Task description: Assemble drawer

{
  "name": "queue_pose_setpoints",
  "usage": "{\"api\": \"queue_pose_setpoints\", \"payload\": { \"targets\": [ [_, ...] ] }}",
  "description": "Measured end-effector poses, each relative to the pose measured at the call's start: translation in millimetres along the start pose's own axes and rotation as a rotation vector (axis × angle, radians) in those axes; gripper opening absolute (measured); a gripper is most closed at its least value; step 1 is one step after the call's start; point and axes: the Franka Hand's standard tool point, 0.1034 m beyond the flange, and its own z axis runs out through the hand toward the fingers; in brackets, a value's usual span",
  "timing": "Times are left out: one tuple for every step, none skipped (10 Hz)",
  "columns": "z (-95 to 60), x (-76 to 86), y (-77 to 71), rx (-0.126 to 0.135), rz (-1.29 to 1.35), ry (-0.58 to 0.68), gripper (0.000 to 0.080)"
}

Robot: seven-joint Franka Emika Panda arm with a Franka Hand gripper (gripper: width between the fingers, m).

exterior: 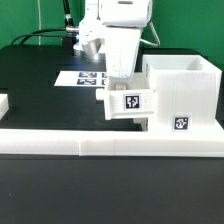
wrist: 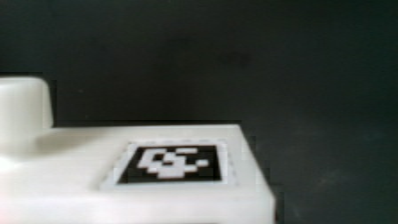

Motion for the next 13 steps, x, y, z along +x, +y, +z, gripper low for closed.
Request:
{"api": "queue_pose_setpoints", "payload": {
  "targets": [
    [-3.1, 2.0, 2.5, 0.008, 0.0, -0.004, 0.0278],
    [-12.7, 6.9, 14.1, 0.002, -0.005, -0.006, 0.0278],
    [-16.4, 7.1, 18.4, -0.007, -0.004, -0.005, 0.0461],
    [-18.9, 7.4, 20.6, -0.006, -0.003, -0.008, 0.0581],
    [-24.2, 6.5, 24.4, 0.0, -0.002, -0.014, 0.0581],
    [-34.5, 2.7, 28.7, -0.003, -0.005, -0.022, 0.0635],
    [-47.1, -7.7, 28.8, 0.001, -0.014, -0.035, 0.0645],
    [-55.7, -21.4, 25.4, 0.006, -0.04, -0.044, 0.0645],
    [-61.7, -38.6, 18.0, 0.014, -0.073, -0.054, 0.0649],
    [-67.5, -54.4, 10.5, 0.019, -0.091, -0.06, 0.0649],
    [-66.7, -56.3, 10.2, 0.02, -0.087, -0.059, 0.0649],
    [-65.5, -56.3, 10.2, 0.022, -0.09, -0.058, 0.0649],
    [-64.9, -60.6, 10.2, 0.025, -0.096, -0.046, 0.0649]
  ]
}}
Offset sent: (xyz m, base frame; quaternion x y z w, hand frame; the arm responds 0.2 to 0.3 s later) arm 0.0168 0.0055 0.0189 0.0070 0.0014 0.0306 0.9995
